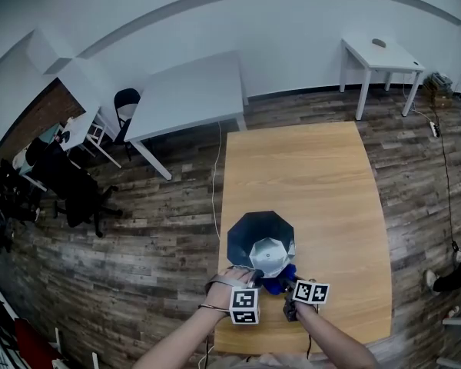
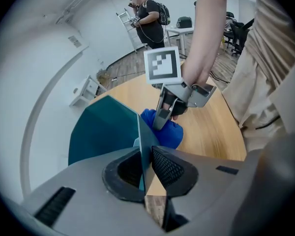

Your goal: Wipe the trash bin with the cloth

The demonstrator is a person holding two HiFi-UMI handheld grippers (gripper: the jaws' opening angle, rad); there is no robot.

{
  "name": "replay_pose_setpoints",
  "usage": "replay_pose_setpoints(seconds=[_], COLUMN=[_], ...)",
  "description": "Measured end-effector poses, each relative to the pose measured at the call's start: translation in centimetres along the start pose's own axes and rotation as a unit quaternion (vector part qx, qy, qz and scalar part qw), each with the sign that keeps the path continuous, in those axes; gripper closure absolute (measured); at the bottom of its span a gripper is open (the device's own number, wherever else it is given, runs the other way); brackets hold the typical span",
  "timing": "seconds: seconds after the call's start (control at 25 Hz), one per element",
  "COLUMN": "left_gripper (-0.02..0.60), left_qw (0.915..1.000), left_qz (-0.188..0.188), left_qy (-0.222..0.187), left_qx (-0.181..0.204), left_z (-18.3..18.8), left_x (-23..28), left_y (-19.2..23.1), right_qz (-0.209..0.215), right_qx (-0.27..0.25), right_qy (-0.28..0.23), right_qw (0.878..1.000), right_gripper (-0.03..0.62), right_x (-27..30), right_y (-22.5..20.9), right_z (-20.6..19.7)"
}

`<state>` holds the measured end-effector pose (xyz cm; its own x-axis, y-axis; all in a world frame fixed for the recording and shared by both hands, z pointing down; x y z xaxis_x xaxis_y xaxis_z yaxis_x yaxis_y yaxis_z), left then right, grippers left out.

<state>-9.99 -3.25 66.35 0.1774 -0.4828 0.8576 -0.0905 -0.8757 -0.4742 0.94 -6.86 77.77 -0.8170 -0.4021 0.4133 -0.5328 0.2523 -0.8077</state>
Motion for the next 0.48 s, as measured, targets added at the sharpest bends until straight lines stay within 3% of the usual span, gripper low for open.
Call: replay_pose_setpoints(seconds=[0.2,0.48], left_gripper=[0.526,0.526], left_qw=[0.9999,0.9994], left_qz=[0.006,0.01], left_qy=[0.006,0.017], left_qx=[-0.014,-0.03], left_z=[0.9,1.3], left_x=[0.5,0.9], left_y=[0.9,1.5], right_qz=[-0.025,-0.054], right_qx=[0.033,0.03], right_qy=[0.012,0.042], right_qw=[0.999,0.997], right_gripper=[0.514,0.514], right_x=[2.9,6.1], right_y=[-4.6,-8.9], right_z=[-0.7,-1.8])
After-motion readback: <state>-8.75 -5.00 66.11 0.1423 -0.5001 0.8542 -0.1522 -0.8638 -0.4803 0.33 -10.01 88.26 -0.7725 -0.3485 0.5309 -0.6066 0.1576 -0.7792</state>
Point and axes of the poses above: the fingertips, and each gripper's own axes: x forward along the fingers, y to its left, z out of its top, the point moved 6 cm from there along -x, backward along the fingers, and after that the axes turned 6 degrees about z, right-handed, at the moved point
